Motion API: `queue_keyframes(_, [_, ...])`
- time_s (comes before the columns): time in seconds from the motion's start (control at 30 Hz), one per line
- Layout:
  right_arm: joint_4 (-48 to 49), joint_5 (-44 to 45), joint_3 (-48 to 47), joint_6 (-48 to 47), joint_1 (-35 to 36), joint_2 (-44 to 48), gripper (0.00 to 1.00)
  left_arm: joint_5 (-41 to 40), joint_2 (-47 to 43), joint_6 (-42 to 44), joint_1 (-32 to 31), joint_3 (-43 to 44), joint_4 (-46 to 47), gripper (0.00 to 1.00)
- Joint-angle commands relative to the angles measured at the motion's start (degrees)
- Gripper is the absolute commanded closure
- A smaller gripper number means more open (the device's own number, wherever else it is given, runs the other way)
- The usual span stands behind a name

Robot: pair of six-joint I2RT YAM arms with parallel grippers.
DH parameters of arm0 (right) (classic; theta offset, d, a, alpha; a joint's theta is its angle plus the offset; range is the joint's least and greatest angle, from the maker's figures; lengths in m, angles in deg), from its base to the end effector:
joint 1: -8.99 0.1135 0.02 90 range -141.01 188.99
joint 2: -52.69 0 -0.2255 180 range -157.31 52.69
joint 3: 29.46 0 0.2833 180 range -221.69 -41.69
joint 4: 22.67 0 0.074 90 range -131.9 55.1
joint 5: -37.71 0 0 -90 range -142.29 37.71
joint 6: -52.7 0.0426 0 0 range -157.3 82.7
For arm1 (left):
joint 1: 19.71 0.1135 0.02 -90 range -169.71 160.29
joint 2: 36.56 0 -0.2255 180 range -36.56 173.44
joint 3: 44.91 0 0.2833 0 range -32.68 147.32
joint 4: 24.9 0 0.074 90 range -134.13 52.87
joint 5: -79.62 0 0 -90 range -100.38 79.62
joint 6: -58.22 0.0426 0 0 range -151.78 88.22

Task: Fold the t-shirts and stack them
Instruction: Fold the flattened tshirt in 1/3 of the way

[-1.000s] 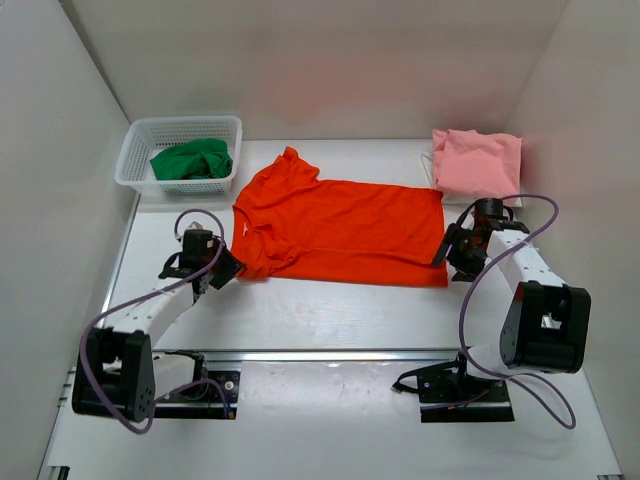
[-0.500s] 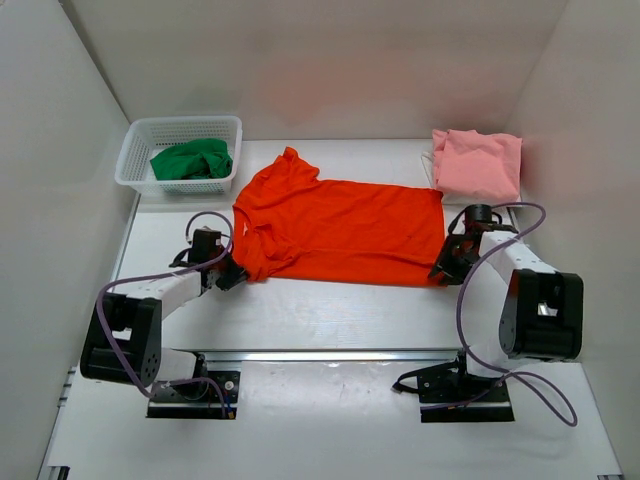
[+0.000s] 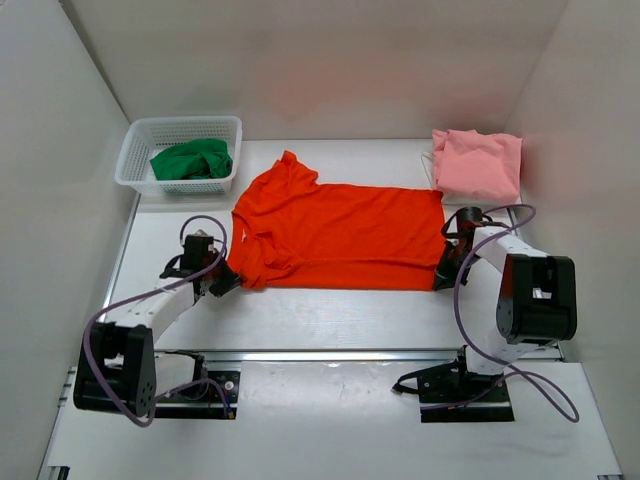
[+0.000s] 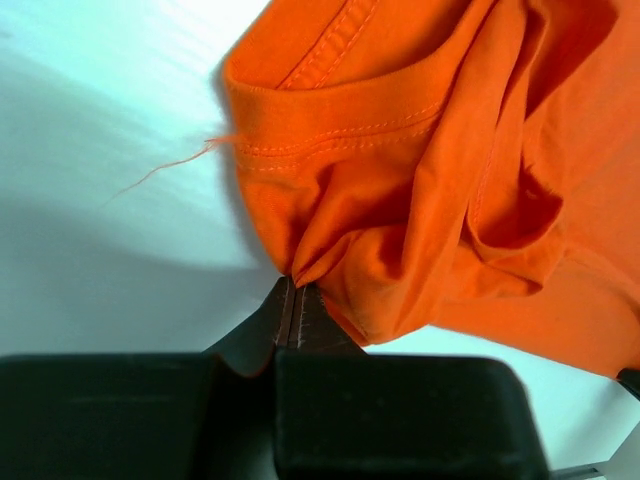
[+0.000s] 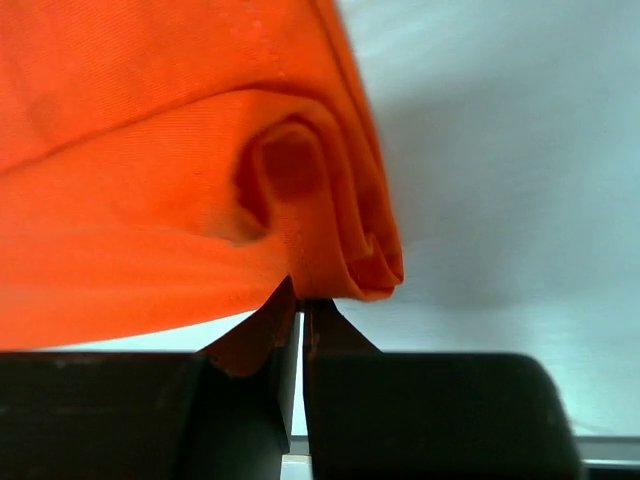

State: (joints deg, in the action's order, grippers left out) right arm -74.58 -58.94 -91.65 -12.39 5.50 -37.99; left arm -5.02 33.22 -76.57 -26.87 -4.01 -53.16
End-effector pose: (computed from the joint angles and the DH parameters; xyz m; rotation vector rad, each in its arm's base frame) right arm 0.2908 -0.0128 0.0892 0.7195 2.9031 0.2174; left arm 0.2508 -0.0355 0.0905 -0.8138 2.5011 -0.4503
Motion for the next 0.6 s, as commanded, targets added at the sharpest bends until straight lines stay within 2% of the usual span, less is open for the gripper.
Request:
queue_keyframes(0.0, [-3.3,6.0,1.3,-3.3,-2.7,2.3,1.00,-0.9,-4.8,2.2,1.3,-1.2,-4.2,1.00])
queue_keyframes(0.33, [-7.0,9.6,3.9,-7.2,-8.1,6.8,1.00,-2.8,-15.0,3.7,2.0,-5.0,-11.6,1.00])
queue_keyframes(0.43, [-9.0,10.0,2.8,-7.3,-6.7,7.3,1.00,-2.2,-18.8,3.4,2.8,-6.2,-14.1,0.86])
queue_keyframes(0.47, [-9.6,9.2,2.6,-7.2,-7.1,6.8,0.97,-2.0,-21.3,3.1,2.5,-6.1,-14.5,0.81])
queue_keyframes(0.57, [-10.6,8.6,2.4,-6.8,-6.7,8.9,0.69,-2.0,-25.6,1.6,1.9,-4.7,-15.7,0.79])
